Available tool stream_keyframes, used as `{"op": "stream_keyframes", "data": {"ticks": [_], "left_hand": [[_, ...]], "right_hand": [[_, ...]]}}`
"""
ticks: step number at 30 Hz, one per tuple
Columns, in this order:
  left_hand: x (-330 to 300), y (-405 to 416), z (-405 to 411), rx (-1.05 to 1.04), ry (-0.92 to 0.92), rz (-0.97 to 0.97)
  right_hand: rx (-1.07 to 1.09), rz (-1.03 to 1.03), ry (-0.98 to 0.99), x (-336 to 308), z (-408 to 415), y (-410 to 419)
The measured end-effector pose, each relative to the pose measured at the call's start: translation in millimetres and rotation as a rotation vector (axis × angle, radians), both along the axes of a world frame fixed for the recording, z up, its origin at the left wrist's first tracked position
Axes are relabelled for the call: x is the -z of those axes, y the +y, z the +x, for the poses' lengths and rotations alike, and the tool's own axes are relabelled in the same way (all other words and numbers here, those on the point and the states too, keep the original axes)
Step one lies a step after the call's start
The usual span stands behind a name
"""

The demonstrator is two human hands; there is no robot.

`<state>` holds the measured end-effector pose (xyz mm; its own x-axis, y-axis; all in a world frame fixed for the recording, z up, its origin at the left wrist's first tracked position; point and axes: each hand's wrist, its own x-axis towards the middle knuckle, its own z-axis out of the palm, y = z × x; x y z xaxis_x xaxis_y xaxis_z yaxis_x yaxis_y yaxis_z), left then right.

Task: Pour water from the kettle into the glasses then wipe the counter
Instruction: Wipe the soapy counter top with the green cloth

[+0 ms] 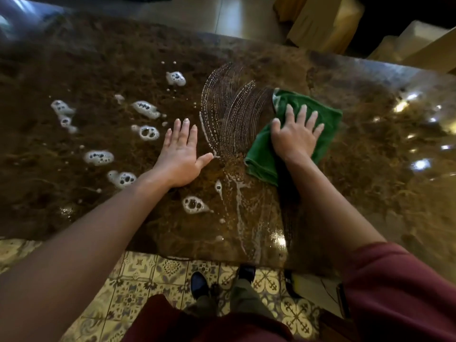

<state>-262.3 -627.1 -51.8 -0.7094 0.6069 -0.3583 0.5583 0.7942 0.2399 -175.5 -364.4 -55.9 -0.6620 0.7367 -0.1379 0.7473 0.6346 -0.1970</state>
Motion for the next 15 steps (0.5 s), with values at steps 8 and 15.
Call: {"op": "stream_keyframes", "data": {"ticks": [8, 15], "left_hand": [[-1.2, -0.8, 1.2, 0.01, 0.01, 0.005], [-30.2, -5.6, 0.8, -0.067, -0.15, 0.201]], "right_hand": [[-0.324, 0.049, 0.044, 8.5, 93.1, -111.9], [-0.178, 0.075, -0.042, 7.2, 130.1, -94.9]]}}
